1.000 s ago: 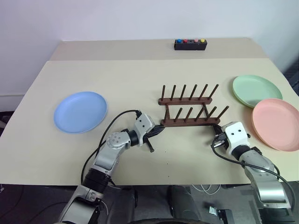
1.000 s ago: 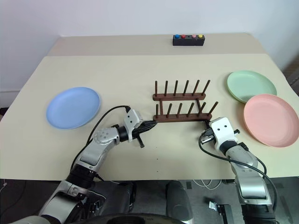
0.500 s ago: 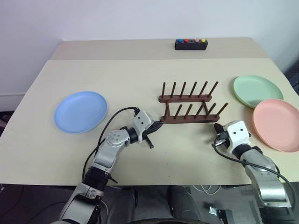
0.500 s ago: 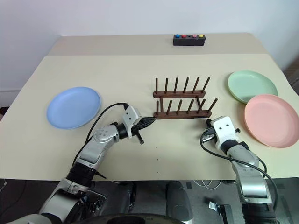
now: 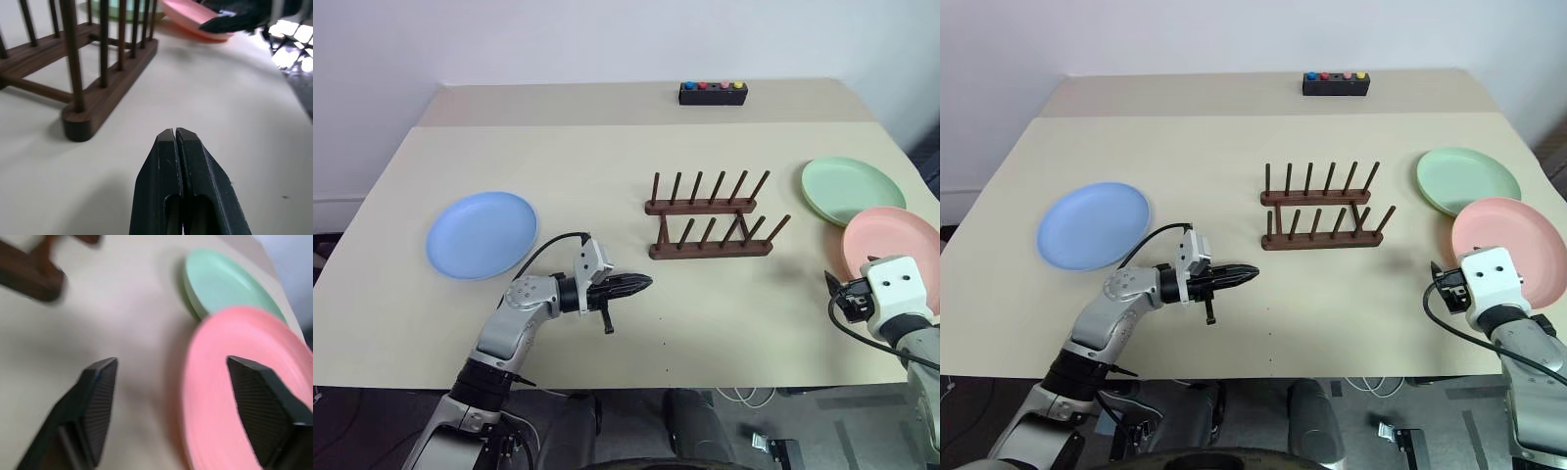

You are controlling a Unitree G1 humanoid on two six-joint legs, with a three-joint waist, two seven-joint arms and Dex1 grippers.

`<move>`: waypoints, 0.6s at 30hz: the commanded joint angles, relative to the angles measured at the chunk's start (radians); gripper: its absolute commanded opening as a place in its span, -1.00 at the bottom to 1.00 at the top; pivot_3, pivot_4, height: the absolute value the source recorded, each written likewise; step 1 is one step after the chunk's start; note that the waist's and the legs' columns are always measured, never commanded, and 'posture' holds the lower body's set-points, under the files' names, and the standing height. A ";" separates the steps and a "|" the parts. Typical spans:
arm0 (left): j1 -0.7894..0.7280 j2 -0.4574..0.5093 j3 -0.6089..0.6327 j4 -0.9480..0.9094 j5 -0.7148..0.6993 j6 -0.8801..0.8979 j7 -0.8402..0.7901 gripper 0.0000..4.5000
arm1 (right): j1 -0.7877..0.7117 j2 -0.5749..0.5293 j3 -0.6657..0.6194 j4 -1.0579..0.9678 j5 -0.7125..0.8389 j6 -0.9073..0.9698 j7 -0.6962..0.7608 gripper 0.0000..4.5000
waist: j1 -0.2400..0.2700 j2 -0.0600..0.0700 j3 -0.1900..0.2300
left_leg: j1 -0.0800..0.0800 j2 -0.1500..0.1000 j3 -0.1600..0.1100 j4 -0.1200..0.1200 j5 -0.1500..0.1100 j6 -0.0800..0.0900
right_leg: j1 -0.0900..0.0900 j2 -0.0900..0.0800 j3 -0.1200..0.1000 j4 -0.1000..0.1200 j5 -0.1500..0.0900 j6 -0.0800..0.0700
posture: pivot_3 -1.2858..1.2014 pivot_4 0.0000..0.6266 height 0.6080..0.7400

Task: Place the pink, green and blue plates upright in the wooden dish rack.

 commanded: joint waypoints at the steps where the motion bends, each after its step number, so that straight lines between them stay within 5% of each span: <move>1: -0.003 -0.012 -0.016 -0.028 0.002 -0.018 0.002 -1.00 | -0.014 -0.005 -0.010 0.017 -0.013 -0.004 -0.011 0.61 | 0.000 0.000 0.000 | 0.000 0.000 0.000 0.000 0.000 0.000 | 0.000 0.000 0.000 0.000 0.000 0.000 | 0.03 -0.52 1.00; 5: 0.007 -0.023 -0.024 0.002 0.023 -0.053 0.009 -1.00 | -0.030 -0.004 0.008 0.047 -0.030 -0.005 -0.020 0.27 | 0.000 0.000 0.000 | 0.000 0.000 0.000 0.000 0.000 0.000 | 0.000 0.000 0.000 0.000 0.000 0.000 | 0.03 -0.52 1.00; 11: 0.027 -0.020 -0.021 0.042 0.041 -0.107 0.013 -1.00 | -0.015 0.009 0.020 0.030 -0.037 -0.016 -0.023 -0.97 | 0.000 0.000 0.000 | 0.000 0.000 0.000 0.000 0.000 0.000 | 0.000 0.000 0.000 0.000 0.000 0.000 | 0.03 -0.52 1.00; 18: 0.052 -0.020 -0.029 0.022 0.046 -0.112 0.020 -1.00 | 0.049 0.006 0.029 -0.048 -0.119 -0.059 -0.065 -0.97 | 0.001 0.000 0.000 | 0.000 0.000 0.000 0.000 0.000 0.000 | 0.000 0.000 0.000 0.000 0.000 0.000 | 0.03 -0.52 1.00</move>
